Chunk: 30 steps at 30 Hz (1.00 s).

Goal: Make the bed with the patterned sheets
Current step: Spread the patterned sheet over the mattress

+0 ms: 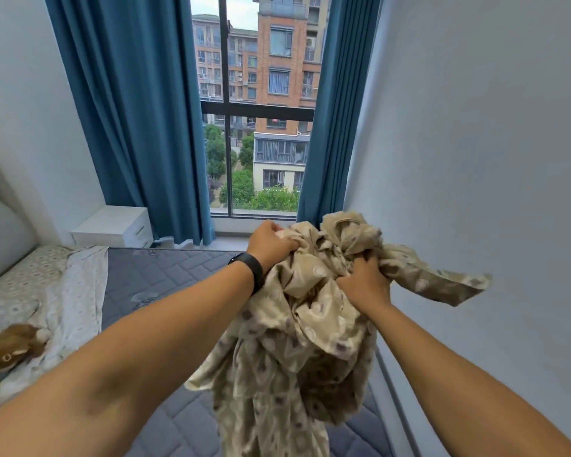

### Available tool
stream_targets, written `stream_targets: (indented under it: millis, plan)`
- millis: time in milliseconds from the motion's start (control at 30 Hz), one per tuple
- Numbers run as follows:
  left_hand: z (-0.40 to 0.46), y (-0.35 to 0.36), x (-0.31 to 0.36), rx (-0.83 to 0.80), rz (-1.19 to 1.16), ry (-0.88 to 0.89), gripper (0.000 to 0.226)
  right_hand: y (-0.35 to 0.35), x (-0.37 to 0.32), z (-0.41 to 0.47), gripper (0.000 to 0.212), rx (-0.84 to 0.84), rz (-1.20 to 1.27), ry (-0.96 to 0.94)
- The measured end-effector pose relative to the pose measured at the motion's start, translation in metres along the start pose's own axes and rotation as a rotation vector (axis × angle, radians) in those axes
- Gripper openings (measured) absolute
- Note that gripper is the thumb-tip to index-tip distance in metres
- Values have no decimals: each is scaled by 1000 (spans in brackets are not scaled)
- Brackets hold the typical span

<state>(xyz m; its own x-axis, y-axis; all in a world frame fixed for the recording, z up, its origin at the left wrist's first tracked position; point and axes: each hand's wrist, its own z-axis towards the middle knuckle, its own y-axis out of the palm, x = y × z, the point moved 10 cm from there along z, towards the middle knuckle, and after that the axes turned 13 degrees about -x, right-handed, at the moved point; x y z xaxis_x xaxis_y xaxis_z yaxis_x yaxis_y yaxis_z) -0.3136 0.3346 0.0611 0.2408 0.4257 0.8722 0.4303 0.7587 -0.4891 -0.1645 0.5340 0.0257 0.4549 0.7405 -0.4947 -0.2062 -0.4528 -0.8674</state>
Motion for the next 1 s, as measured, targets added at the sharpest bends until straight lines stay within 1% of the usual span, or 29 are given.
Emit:
stream_targets:
  millis: [67, 100, 133, 167, 200, 233, 267, 333, 400, 433, 500, 567, 633, 700, 733, 767, 800, 833, 867, 900, 933, 967, 1000]
  plan:
    - [-1, -1, 16, 10, -4, 39, 29, 15, -14, -3, 67, -69, 151, -80]
    - [-1, -1, 17, -2, -8, 55, 28, 24, -19, -4, 66, -112, 260, -109]
    - [-3, 1, 18, -26, -11, 73, 27, 31, -23, -8, 70, -169, 366, -114]
    - [-6, 3, 19, -57, -8, 94, 27, 40, -24, -10, 81, -221, 457, -111]
    - [-9, 8, 19, -92, -15, 116, 26, 46, -27, -13, 96, -257, 501, -107]
    - [-13, 13, 17, -126, -40, 135, 27, 52, -32, -16, 109, -290, 514, -118]
    - [-17, 19, 17, -157, -69, 149, 31, 57, -39, -18, 117, -322, 505, -138]
    - [-26, 29, 18, -203, -72, 174, 39, 61, -59, -23, 121, -352, 467, -199]
    - [-32, 35, 17, -232, -125, 203, 35, 56, -71, -21, 121, -284, 455, -260]
    - [-34, 34, 17, -239, -190, 221, 30, 52, -77, -19, 115, -247, 442, -292]
    - [-38, 30, 21, -247, -255, 283, 25, 45, -83, -15, 93, -204, 388, -310]
    - [-43, 28, 29, -270, -214, 350, 24, 42, -82, -9, 74, -138, 361, -289]
    - [-45, 29, 36, -278, -98, 404, 19, 38, -80, -8, 58, -61, 442, -290]
    - [-49, 17, 44, -204, -19, 484, 13, 36, -73, -7, 44, -4, 542, -300]
    - [-47, 2, 38, -137, -58, 480, 14, 36, -67, -6, 41, 12, 596, -283]
    - [-43, -15, 28, -72, -131, 438, 20, 36, -60, -5, 40, 18, 636, -264]
    - [-36, -29, 10, -46, -180, 351, 27, 35, -54, -5, 40, 21, 671, -246]
    - [-26, -36, -15, -89, -190, 237, 32, 33, -49, -6, 41, 23, 697, -238]
    - [-21, -33, -45, -198, -150, 103, 34, 30, -46, -7, 42, 17, 722, -231]
    - [-21, -22, -75, -336, -72, -11, 43, 27, -41, -6, 43, 11, 743, -225]
    - [-25, -8, -99, -464, 34, -67, 62, 22, -38, -4, 44, 3, 770, -221]
    - [-33, 7, -114, -572, 123, -75, 80, 14, -34, -1, 49, 8, 799, -214]
    - [-41, 26, -123, -665, 146, -63, 91, 6, -31, 2, 54, 21, 833, -202]
